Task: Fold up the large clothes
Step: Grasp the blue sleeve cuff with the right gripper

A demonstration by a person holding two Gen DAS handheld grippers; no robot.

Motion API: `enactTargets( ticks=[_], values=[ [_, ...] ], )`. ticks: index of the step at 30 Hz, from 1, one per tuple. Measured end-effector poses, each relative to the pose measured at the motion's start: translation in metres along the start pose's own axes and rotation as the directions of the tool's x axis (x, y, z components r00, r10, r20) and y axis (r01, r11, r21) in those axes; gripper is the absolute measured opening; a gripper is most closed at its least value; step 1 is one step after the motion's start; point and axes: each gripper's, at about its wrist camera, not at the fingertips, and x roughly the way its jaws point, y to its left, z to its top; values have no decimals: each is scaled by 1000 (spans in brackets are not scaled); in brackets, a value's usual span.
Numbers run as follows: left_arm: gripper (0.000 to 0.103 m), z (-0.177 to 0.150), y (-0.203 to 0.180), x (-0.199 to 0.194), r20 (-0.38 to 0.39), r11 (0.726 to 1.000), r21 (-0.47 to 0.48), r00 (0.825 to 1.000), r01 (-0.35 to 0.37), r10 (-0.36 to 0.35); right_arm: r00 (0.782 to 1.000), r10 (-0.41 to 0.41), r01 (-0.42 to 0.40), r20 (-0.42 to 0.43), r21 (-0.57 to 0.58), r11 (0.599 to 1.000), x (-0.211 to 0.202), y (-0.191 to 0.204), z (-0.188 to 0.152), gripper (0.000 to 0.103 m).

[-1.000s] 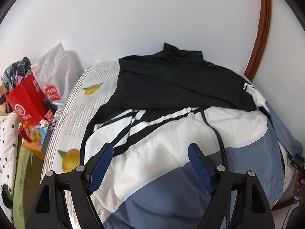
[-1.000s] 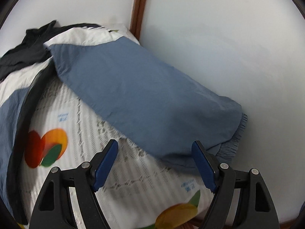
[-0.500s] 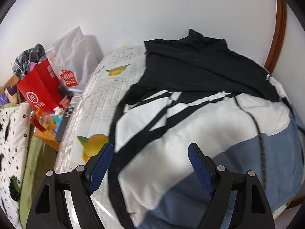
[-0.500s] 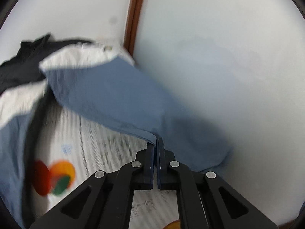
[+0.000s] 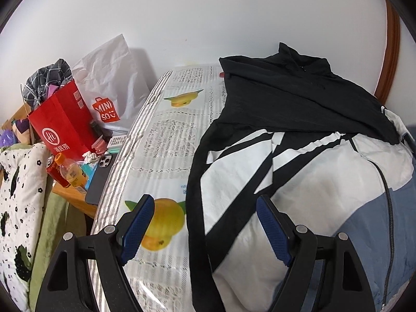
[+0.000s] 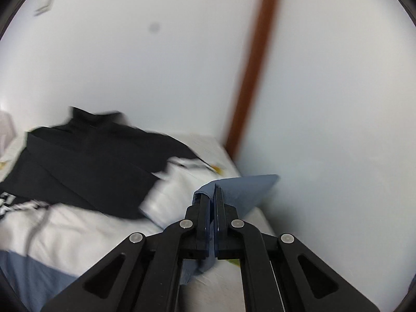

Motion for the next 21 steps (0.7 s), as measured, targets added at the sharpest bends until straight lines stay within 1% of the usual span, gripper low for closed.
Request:
enactTargets(
  ticks=[3,5,8,10,11,14,16,19,20,21],
  values=[
    [79,0,6,8,-12,1000,-15,1000,11,-11,996,67,-64,52,-60,996,5,48,19,2],
    [79,0,8,11,-18,1000,-21,1000,13,-13,988,134,-127,76,-95,987,10,86,31,2],
    [79,-1,11,14,-23,999,-32,1000,18,-19,965,251,-241,71,-133,961,21,137,39,2],
    [79,-2,13,16,-32,998,-44,999,34,-35,947,317,-305,54,-166,938,28,168,36,2],
    [79,-2,14,17,-37,998,-50,998,42,-44,940,338,-324,47,-186,928,32,182,33,2],
    [79,-4,16,18,-43,997,-54,998,47,-49,930,366,-351,22,-242,905,48,219,22,2],
    [79,-5,18,19,-48,997,-57,998,49,-52,930,368,-356,-4,-263,897,65,240,18,2],
    [79,-6,20,19,-55,997,-63,997,53,-57,930,364,-365,-52,-255,895,83,251,9,2],
    [79,-6,20,19,-55,997,-63,997,53,-57,930,362,-366,-61,-246,898,80,247,3,2],
    [79,-6,20,18,-55,997,-63,997,54,-57,929,361,-370,-85,-230,900,85,245,0,8]
  ],
)
